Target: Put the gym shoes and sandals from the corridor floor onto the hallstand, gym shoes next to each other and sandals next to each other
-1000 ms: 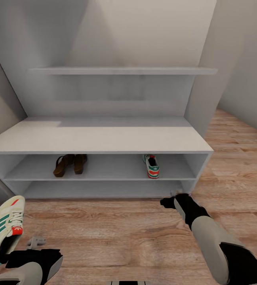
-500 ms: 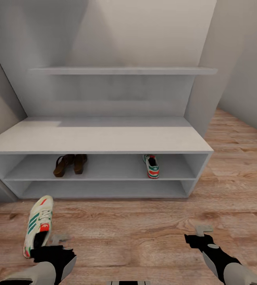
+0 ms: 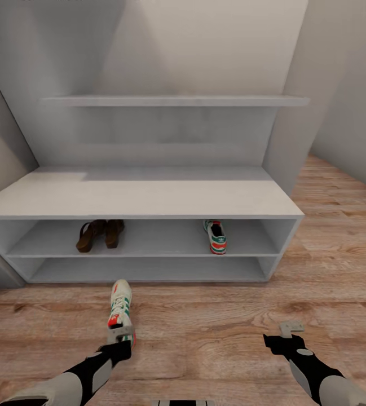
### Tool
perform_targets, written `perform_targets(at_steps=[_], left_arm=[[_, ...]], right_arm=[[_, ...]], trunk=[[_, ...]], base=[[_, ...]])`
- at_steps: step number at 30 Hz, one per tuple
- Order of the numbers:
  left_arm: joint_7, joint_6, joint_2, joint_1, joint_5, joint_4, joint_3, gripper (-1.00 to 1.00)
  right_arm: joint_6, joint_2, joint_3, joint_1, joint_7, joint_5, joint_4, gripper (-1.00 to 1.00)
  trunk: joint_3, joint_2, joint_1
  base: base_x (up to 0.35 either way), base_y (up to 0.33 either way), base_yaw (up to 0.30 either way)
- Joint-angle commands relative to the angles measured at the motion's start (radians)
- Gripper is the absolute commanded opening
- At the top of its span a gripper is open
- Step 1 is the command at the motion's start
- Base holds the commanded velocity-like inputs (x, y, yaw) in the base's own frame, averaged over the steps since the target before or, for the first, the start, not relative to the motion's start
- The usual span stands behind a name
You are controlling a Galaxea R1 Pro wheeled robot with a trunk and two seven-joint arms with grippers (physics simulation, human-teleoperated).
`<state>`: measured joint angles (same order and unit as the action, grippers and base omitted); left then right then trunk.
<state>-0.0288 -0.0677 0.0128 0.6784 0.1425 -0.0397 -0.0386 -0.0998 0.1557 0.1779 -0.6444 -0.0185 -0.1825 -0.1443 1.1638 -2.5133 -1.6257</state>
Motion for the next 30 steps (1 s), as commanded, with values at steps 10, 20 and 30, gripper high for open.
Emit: perform_targets(at_steps=[10, 20, 30], left_arm=[[-0.035, 0.002, 0.001, 0.0, 0.044, -0.002, -0.01, -1.0], [-0.037, 0.003, 0.002, 0.0, 0.048, -0.002, -0.01, -1.0], [-0.037, 0.003, 0.001, 0.0, 0.048, -0.002, -0.012, -1.0]], right_arm=[[-0.001, -0.002, 0.0, 0.0, 0.0, 0.0, 0.0, 1.0], [-0.001, -0.002, 0.0, 0.0, 0.0, 0.0, 0.0, 1.0], [-0.001, -0.005, 0.0, 0.0, 0.002, 0.0, 0.0, 1.0]], trunk=[[0.0, 0.0, 0.0], [0.0, 0.0, 0.0], [0.0, 0.0, 0.0]], base=[[-0.143, -0.139, 0.0], [-0.039, -0.127, 0.0], [-0.047, -0.121, 0.0]])
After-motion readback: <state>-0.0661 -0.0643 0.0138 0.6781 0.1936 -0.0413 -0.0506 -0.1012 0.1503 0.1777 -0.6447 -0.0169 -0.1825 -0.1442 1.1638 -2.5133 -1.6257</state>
